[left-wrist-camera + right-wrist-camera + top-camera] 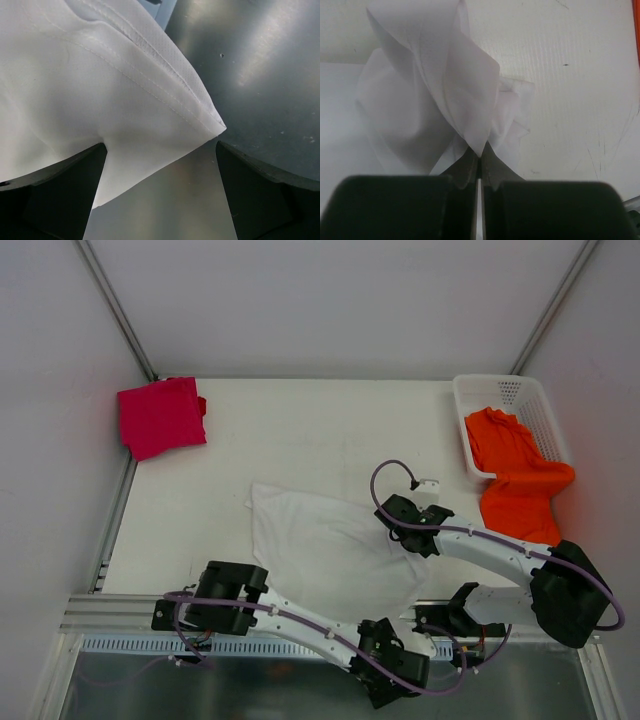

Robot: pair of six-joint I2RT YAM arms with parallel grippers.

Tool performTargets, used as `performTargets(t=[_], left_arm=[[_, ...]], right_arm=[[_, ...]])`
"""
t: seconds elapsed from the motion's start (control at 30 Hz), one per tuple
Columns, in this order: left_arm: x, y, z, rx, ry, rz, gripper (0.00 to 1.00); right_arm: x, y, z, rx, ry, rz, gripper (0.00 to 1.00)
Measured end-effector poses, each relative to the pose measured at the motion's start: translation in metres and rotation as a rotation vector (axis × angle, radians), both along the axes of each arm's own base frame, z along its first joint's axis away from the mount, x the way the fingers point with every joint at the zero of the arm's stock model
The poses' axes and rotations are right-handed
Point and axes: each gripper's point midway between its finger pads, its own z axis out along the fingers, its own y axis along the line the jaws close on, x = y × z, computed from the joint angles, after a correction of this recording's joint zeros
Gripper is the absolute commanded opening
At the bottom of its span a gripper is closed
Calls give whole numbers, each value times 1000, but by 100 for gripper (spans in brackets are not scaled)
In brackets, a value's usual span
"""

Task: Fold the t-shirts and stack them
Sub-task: Flatten the tshirt out

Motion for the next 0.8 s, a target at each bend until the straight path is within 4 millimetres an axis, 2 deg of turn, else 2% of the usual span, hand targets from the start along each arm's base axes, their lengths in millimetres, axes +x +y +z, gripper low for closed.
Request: performTargets(t=[0.2,0.23,0.3,0.37,0.43,0.57,0.63,0.67,0.77,0.8], left_arm=[[11,2,-10,58,-115,-1,90],[11,3,-12,66,-124,3,83],[14,2,-13,65,-139,12,75],[18,-9,-13,34,-164,35,70],[25,-25,-13,-21,-196,76,61],[44,-58,-14,-152,-279,179,49],[55,-70,-14,-206,-327,230,38],[59,-73,-14,-225,-349,249,23],[69,-75,-14,-248,-413,276,5],[70,-74,-14,-249,-429,275,2]], right_arm=[[0,1,-2,9,-2,0,0],[0,1,-3,9,0,1,1],[-1,0,-5,7,5,1,0],[-2,1,-5,7,7,2,0],[-1,1,-5,8,7,2,0],[-1,1,-6,6,9,1,0],[-2,1,-7,2,13,2,0],[-2,1,-8,2,15,2,0],[-1,2,-11,1,21,3,0],[-1,3,-12,0,25,4,1]])
